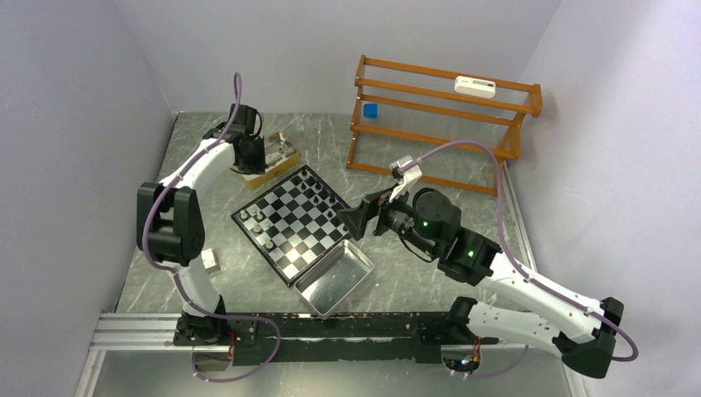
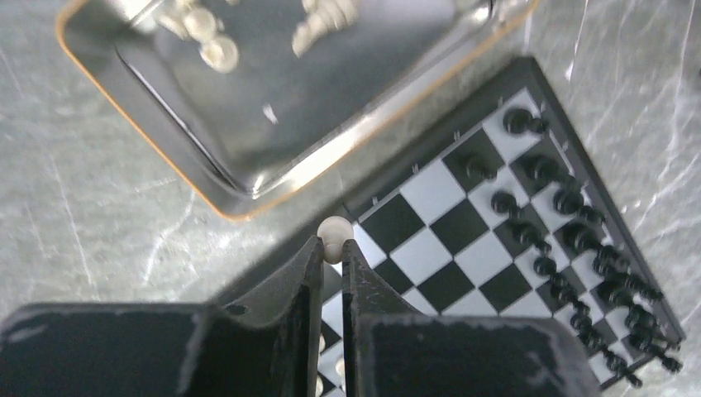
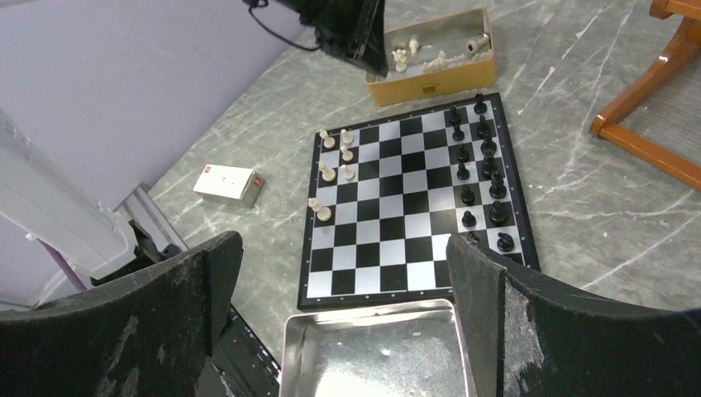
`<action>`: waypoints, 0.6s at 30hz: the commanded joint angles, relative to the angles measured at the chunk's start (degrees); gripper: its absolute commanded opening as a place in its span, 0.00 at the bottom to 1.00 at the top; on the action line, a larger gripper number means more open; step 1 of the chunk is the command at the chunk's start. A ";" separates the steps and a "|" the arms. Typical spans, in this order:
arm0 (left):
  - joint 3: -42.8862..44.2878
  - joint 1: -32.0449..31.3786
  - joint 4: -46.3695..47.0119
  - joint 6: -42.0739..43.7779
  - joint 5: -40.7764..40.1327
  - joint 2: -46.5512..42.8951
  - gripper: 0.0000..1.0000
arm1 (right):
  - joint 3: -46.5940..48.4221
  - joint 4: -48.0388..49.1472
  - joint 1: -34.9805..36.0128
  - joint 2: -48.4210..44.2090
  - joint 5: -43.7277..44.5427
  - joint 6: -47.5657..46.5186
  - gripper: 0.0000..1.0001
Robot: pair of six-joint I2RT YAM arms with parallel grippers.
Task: Set up the chess pieces on the board
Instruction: Pick up the chess piece from the storage box, then place the chess piece on the chessboard.
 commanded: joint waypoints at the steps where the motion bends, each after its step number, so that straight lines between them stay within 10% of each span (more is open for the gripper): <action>1: -5.51 -2.09 -0.65 -1.00 3.37 -6.26 0.15 | -1.10 0.04 -0.09 -2.33 1.14 0.92 0.99; 18: -24.83 -12.01 0.28 -5.95 0.13 -24.78 0.17 | -4.13 -1.58 -0.07 -6.34 0.56 1.31 0.99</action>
